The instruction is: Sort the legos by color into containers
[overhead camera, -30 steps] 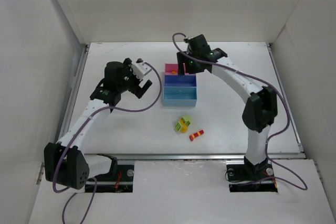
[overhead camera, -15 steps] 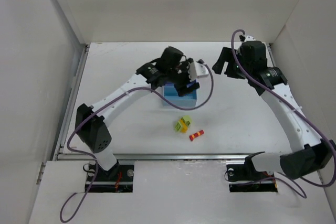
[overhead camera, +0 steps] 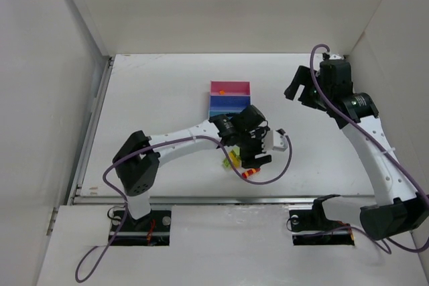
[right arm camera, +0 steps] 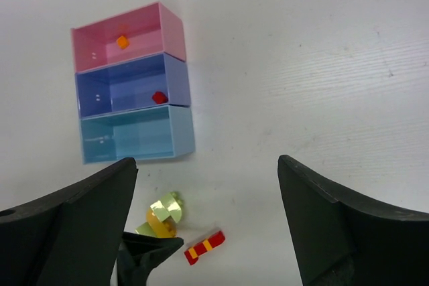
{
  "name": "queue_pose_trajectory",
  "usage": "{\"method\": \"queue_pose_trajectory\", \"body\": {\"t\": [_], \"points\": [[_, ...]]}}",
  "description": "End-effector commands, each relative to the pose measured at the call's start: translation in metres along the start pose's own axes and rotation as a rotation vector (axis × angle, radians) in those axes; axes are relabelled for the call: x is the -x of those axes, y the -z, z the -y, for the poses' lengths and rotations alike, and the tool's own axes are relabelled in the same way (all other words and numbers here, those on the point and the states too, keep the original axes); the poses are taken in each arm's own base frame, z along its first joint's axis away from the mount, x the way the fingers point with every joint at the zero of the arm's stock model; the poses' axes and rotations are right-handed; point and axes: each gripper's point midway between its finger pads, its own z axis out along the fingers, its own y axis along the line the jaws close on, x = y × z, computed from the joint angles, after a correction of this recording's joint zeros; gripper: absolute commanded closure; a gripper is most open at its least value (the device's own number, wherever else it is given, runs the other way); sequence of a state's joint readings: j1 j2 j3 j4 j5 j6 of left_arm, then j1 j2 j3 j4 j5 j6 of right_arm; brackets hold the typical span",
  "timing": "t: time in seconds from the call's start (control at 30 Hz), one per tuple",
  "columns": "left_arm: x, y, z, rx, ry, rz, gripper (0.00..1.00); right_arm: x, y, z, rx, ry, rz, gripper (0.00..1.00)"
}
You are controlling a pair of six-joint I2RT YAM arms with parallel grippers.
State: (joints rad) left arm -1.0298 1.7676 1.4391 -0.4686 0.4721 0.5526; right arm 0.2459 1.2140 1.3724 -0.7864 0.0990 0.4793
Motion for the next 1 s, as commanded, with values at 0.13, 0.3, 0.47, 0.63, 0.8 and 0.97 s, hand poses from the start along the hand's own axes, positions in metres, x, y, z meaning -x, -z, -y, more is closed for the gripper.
{"method": "queue_pose_trajectory", "body": {"t": [0.13, 0.3, 0.47, 0.63, 0.8, 0.97], "points": [[-0.032, -0.034, -0.003, 0.081, 0.007, -0.049, 0.39, -0.002, 0.011, 0.007, 0.0, -0.005, 0.046, 0.08], [-0.054, -0.049, -0.004, 0.087, 0.069, -0.108, 0.4, -0.011, 0.015, 0.011, 0.006, -0.004, 0.039, 0.08], [-0.06, -0.063, 0.015, 0.022, 0.113, -0.115, 0.4, -0.017, 0.015, 0.015, 0.006, 0.006, 0.039, 0.08], [-0.071, -0.072, 0.02, 0.044, 0.158, -0.148, 0.44, -0.023, 0.018, 0.018, 0.005, 0.007, 0.038, 0.08], [-0.08, -0.078, 0.017, 0.09, 0.185, -0.176, 0.54, -0.028, 0.016, 0.021, -0.004, 0.018, 0.02, 0.08], [-0.088, -0.083, 0.019, 0.128, 0.196, -0.202, 0.55, -0.029, 0.019, 0.022, 0.0, 0.017, 0.027, 0.08]]}}
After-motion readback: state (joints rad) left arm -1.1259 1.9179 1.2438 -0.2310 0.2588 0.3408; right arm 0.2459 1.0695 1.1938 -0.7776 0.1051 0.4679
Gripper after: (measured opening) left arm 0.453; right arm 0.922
